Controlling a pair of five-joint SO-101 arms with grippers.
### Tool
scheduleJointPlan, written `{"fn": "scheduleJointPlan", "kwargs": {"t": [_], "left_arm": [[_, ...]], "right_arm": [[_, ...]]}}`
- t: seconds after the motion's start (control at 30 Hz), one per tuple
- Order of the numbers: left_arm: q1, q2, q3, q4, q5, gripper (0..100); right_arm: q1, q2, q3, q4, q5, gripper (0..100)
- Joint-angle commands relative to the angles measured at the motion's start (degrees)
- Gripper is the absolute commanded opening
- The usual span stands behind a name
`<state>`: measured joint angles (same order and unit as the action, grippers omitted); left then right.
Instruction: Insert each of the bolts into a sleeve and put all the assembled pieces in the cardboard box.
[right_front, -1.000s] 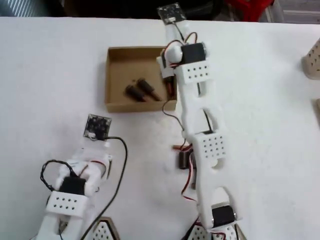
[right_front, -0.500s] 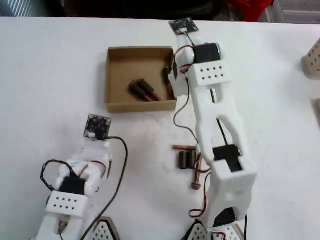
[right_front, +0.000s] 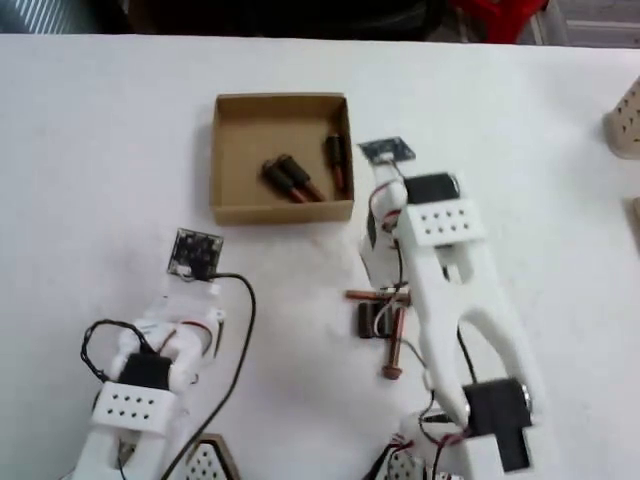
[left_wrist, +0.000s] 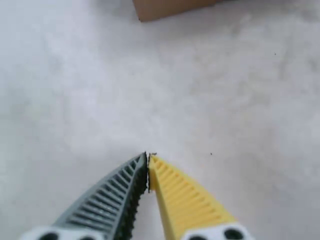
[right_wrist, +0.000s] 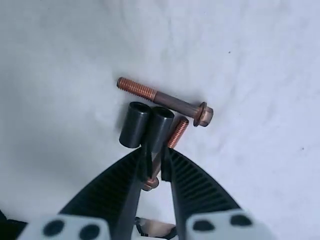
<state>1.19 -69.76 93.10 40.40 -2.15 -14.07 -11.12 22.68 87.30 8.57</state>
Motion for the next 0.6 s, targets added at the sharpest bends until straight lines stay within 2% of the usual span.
{"fn": "scheduleJointPlan", "kwargs": {"t": [0.0,0.27,0.57], "left_arm": [[-0.6,-0.3,-0.3,-1.1,-0.4,3],[-0.6,-0.3,-0.3,-1.1,-0.4,3],[-0.6,-0.3,-0.3,-1.1,-0.4,3]], "right_arm": [[0.0,-8.0,9.1,-3.6,-0.5,1.7],[0.0,-12.9,22.3,-9.5,-0.3,1.8],[-0.1,-12.9,28.9,-22.5,-0.7,1.9]]}}
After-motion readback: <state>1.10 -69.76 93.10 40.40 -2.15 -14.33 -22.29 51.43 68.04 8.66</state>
